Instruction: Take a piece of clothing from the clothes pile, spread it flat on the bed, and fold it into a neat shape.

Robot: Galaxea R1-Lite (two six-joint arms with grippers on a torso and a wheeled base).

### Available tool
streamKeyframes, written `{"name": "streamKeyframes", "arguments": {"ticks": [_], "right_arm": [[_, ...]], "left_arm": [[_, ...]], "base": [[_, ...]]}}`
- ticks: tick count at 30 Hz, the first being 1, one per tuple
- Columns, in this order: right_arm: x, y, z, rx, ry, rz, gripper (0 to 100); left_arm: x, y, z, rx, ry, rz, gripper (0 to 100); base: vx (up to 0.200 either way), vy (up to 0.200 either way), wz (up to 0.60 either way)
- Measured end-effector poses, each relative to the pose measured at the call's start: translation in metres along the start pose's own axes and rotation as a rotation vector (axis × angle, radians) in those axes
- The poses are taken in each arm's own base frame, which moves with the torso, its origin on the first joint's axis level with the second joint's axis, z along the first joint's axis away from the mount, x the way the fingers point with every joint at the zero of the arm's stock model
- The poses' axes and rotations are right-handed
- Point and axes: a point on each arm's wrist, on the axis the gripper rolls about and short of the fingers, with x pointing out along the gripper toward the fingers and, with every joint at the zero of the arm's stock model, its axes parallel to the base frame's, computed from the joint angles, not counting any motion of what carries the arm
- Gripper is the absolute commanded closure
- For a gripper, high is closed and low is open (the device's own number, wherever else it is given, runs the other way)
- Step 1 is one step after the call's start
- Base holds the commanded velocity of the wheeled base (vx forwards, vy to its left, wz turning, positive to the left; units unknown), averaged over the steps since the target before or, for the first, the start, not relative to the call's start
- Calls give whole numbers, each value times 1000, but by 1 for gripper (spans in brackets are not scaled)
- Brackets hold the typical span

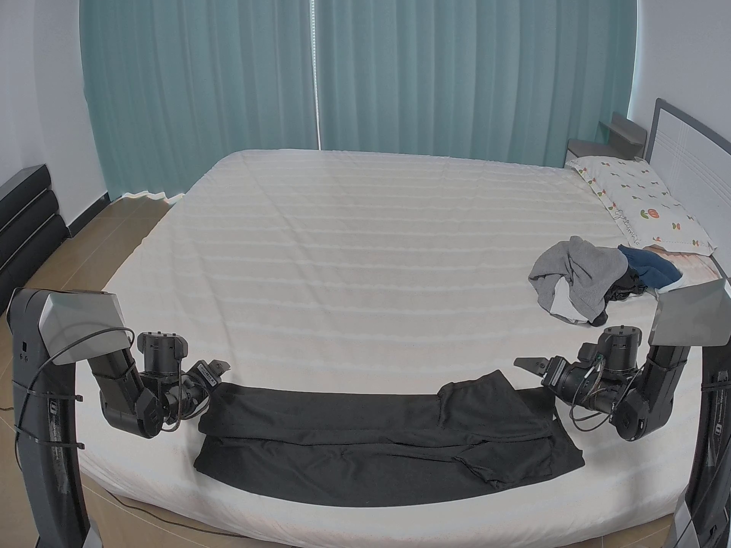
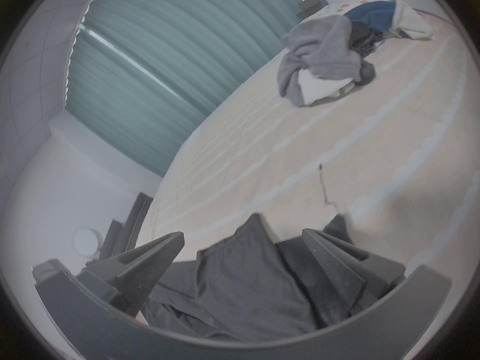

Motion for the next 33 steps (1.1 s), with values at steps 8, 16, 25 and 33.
{"name": "streamKeyframes", "arguments": {"ticks": [8, 16, 25, 33], "right_arm": [[7, -1, -17, -153, 112, -38, 0], [22, -3, -26, -162, 193, -64, 0], [25, 0, -29, -177, 220, -73, 100], [10, -3, -30, -169, 230, -85, 100]], "left_arm": [[-1, 1, 0, -2, 2, 0, 0], [-1, 1, -1, 0, 2, -1, 0], [-1, 1, -1, 2, 2, 0, 0], [-1, 0, -1, 3, 3, 0, 0]], "base": [[0, 0, 0], [0, 0, 0], [0, 0, 0], [0, 0, 0]]}}
